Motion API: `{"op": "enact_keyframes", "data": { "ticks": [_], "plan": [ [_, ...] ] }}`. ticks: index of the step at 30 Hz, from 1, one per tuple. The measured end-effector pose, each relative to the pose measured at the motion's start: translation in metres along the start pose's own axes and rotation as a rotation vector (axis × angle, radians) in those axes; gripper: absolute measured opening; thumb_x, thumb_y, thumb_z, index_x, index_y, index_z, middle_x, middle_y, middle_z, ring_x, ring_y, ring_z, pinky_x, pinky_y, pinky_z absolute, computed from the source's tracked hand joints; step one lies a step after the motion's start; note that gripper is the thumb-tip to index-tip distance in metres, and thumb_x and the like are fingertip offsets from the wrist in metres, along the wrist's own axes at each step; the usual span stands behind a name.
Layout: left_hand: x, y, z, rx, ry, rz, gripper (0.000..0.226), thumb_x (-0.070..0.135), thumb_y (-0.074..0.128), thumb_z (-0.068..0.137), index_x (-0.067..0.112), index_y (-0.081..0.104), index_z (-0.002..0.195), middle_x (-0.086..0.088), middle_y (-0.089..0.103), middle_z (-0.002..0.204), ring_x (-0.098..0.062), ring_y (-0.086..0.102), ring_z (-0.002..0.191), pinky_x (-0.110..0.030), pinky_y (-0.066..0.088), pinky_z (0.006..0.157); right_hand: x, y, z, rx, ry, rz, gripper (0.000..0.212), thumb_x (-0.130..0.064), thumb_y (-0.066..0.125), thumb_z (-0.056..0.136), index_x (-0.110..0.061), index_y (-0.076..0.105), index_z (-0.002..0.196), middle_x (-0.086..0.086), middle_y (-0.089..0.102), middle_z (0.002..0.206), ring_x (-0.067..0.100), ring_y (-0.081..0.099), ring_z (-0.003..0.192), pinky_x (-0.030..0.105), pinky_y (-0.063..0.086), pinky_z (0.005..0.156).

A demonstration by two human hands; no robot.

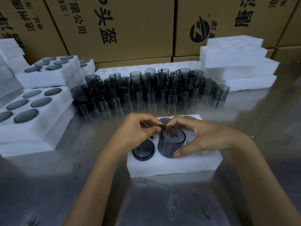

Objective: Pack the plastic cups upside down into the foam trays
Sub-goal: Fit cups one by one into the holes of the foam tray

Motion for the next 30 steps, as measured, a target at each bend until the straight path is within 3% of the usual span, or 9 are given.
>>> {"op": "enact_keyframes", "data": {
  "ticks": [3,7,14,17,22,30],
  "plan": [
    [0.0013,0.0014,-0.0003,0.022,0.02,0.027,0.015,0.013,0.079,0.082,0.026,0.079,0.089,0.013,0.073,0.076,-0.008,0.068,0.073,-0.021,0.053,0.073,0.0004,-0.0006,0.0,0.014,0.005,-0.024,0.049,-0.018,0.09,0.072,-0.035,0.063,0.109,-0.024,0.063,0.111,-0.007,0.053,0.112,0.012,0.039,0.09],
    [-0.0001,0.0032,-0.0006,0.028,0.01,0.097,0.019,0.017,0.079,0.083,0.035,0.075,0.082,0.019,0.069,0.08,-0.006,0.061,0.087,-0.025,0.048,0.081,0.0006,-0.0009,-0.0002,0.015,0.017,-0.049,0.049,-0.018,0.09,0.072,-0.034,0.063,0.11,-0.023,0.063,0.111,-0.007,0.053,0.113,0.009,0.039,0.09],
    [0.0033,0.0057,-0.0026,0.01,0.054,0.212,0.03,0.015,0.074,0.087,0.042,0.066,0.077,0.038,0.056,0.086,0.006,0.052,0.092,-0.004,0.038,0.072,-0.0022,-0.0023,-0.0007,-0.002,0.02,-0.011,0.043,-0.033,0.088,0.074,-0.038,0.067,0.111,-0.023,0.065,0.115,-0.009,0.055,0.113,0.014,0.04,0.098],
    [0.0062,0.0039,-0.003,0.024,0.115,0.231,0.031,0.012,0.074,0.086,0.041,0.064,0.078,0.044,0.055,0.089,0.009,0.051,0.096,0.0,0.035,0.074,-0.0048,-0.0028,-0.0003,0.024,-0.002,0.02,0.043,-0.04,0.085,0.076,-0.035,0.069,0.115,-0.019,0.067,0.12,-0.003,0.057,0.119,0.031,0.04,0.111],
    [0.0086,0.0054,-0.0033,0.028,0.159,0.244,0.016,0.013,0.073,0.087,0.028,0.07,0.086,0.021,0.063,0.081,0.0,0.052,0.096,-0.013,0.041,0.079,-0.0031,-0.005,-0.0048,0.024,0.013,-0.02,0.05,-0.04,0.088,0.073,-0.035,0.066,0.118,-0.014,0.067,0.123,0.004,0.057,0.123,0.043,0.04,0.112],
    [0.0075,0.0082,-0.0035,-0.05,0.112,0.202,0.012,0.018,0.07,0.09,0.029,0.066,0.089,0.014,0.064,0.083,-0.003,0.054,0.091,-0.03,0.047,0.082,-0.0088,-0.0067,-0.0057,0.091,-0.016,-0.097,0.043,-0.029,0.09,0.072,-0.034,0.072,0.111,-0.015,0.067,0.116,0.006,0.06,0.116,0.042,0.041,0.11]
  ]
}}
Point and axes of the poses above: each hand's wrist, its own z-axis towards the middle knuckle, its own y-axis out of the palm, x = y × z, the point moved 4 cm from there along z, towards the middle knuckle
